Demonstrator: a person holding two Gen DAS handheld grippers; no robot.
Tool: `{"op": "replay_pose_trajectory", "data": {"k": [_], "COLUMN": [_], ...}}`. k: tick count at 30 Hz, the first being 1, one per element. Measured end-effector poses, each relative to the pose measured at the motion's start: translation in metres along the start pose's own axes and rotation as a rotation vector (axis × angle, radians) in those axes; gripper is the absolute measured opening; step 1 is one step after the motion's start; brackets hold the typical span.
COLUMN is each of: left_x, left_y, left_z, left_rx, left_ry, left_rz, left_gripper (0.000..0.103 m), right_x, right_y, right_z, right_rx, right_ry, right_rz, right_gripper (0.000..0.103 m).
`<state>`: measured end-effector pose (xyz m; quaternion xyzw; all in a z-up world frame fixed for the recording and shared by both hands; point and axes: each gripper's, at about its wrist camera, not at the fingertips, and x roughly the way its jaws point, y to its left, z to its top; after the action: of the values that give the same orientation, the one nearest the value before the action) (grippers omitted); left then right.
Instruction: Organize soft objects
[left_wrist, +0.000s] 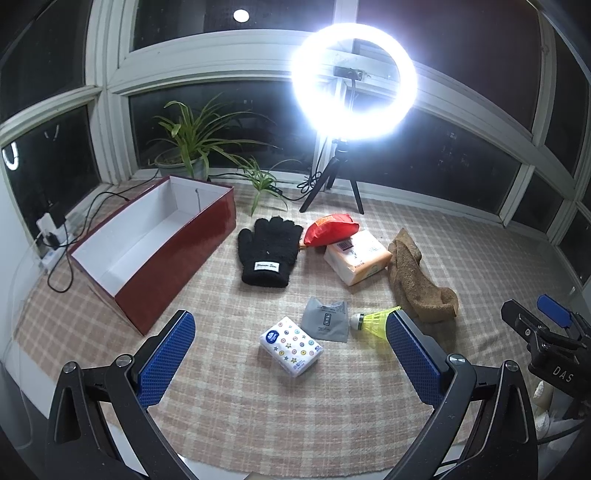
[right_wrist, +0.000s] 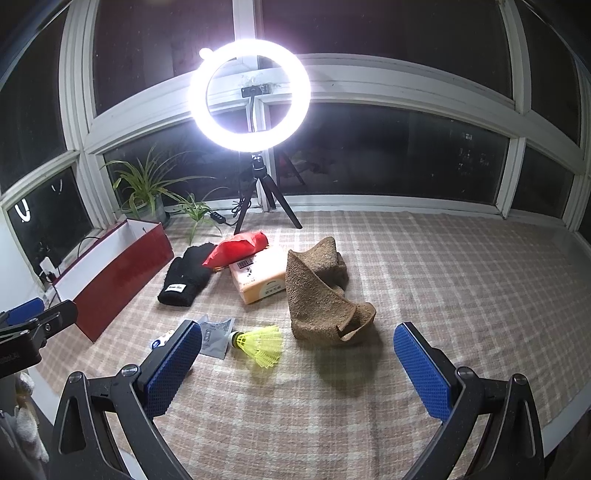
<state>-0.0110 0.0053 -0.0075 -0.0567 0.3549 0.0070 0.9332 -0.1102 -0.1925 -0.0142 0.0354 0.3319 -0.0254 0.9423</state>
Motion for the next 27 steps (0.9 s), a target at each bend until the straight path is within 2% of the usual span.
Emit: {"op": "replay_pose_trajectory", "data": {"k": [27], "left_x": [-0.0001], "left_y": [0.0004], "left_z": [-0.0004], "left_rx": [0.002], "left_ry": [0.001], "left_rz": [-0.002], "left_gripper": [0.102], "right_x": [0.0037], "right_y": [0.0044], "right_z": [-0.0004], "right_rx": [0.000], "right_ry": [0.005], "right_rz": [0.004], "right_gripper": [0.103]}}
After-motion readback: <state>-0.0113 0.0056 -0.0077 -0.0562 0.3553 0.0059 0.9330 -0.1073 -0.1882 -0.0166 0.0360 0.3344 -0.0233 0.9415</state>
